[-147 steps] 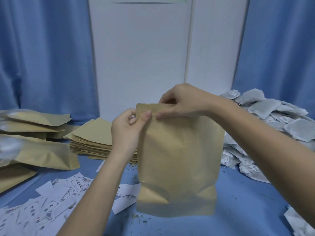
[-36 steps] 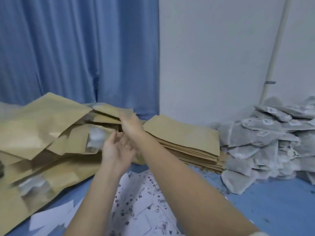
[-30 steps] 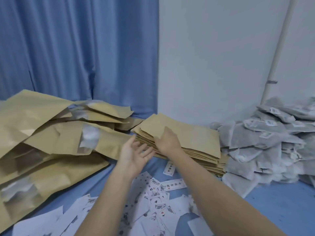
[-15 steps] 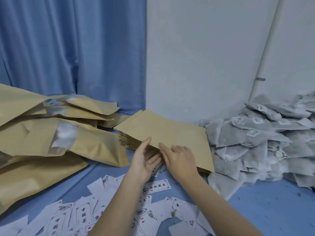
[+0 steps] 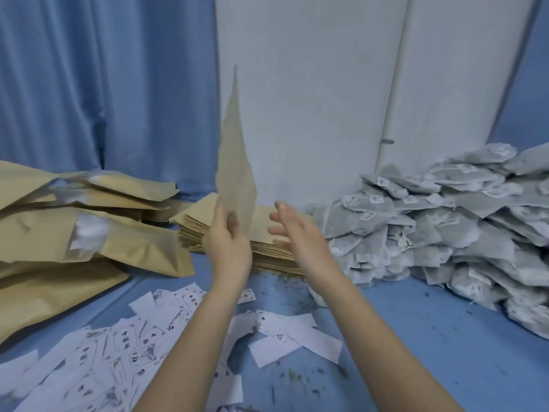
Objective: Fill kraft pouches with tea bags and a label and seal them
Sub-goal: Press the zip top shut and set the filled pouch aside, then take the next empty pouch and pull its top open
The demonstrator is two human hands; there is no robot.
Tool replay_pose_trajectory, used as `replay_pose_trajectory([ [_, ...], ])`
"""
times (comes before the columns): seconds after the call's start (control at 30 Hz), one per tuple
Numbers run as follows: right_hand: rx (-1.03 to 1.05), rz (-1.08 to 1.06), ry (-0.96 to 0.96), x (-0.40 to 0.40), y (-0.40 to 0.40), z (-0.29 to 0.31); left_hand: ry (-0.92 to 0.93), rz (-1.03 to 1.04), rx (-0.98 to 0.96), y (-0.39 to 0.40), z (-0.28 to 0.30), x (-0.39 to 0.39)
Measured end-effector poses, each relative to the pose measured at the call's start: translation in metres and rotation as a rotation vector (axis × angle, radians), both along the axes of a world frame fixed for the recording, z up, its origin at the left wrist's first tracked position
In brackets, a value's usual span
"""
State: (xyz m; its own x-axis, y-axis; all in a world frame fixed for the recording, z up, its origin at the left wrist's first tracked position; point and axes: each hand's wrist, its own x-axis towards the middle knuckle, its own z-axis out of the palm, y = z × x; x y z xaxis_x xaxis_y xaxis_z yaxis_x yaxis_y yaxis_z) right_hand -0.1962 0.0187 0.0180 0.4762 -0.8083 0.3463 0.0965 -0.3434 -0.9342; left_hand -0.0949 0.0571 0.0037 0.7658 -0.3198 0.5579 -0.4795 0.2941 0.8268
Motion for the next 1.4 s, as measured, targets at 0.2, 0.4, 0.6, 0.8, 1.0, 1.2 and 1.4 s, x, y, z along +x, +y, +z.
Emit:
replay_pose_trajectory([
  [0.2,0.315,0.046,-0.456,-0.073,0.010,0.035,-0.635,0.070,0.245,0.035,-0.026,-0.030],
  [0.4,0.399,-0.183,-0.327,-0.093,0.009,-0.010,-0.937,0.165,0.434,0.034,-0.066,-0.050],
  [0.6,0.508,-0.296,-0.258,-0.106,-0.009,-0.039,-1.002,-0.066,0.898,0.024,-0.087,-0.056],
  [0.8,0.567,-0.317,-0.283,-0.114,-0.017,-0.053,-0.061,-0.764,0.666,0.019,-0.067,-0.070],
  [1.0,0.458,-0.209,-0.253,-0.113,-0.008,-0.043,-0.043,-0.426,0.654,-0.006,-0.012,-0.104],
  [1.2,0.348,-0.052,-0.243,-0.116,-0.007,-0.037,-0.051,-0.351,0.524,-0.011,0.005,-0.115],
  [1.4,0.327,-0.122,-0.224,-0.124,-0.007,-0.035,0.285,-0.597,0.357,-0.011,-0.005,-0.117],
])
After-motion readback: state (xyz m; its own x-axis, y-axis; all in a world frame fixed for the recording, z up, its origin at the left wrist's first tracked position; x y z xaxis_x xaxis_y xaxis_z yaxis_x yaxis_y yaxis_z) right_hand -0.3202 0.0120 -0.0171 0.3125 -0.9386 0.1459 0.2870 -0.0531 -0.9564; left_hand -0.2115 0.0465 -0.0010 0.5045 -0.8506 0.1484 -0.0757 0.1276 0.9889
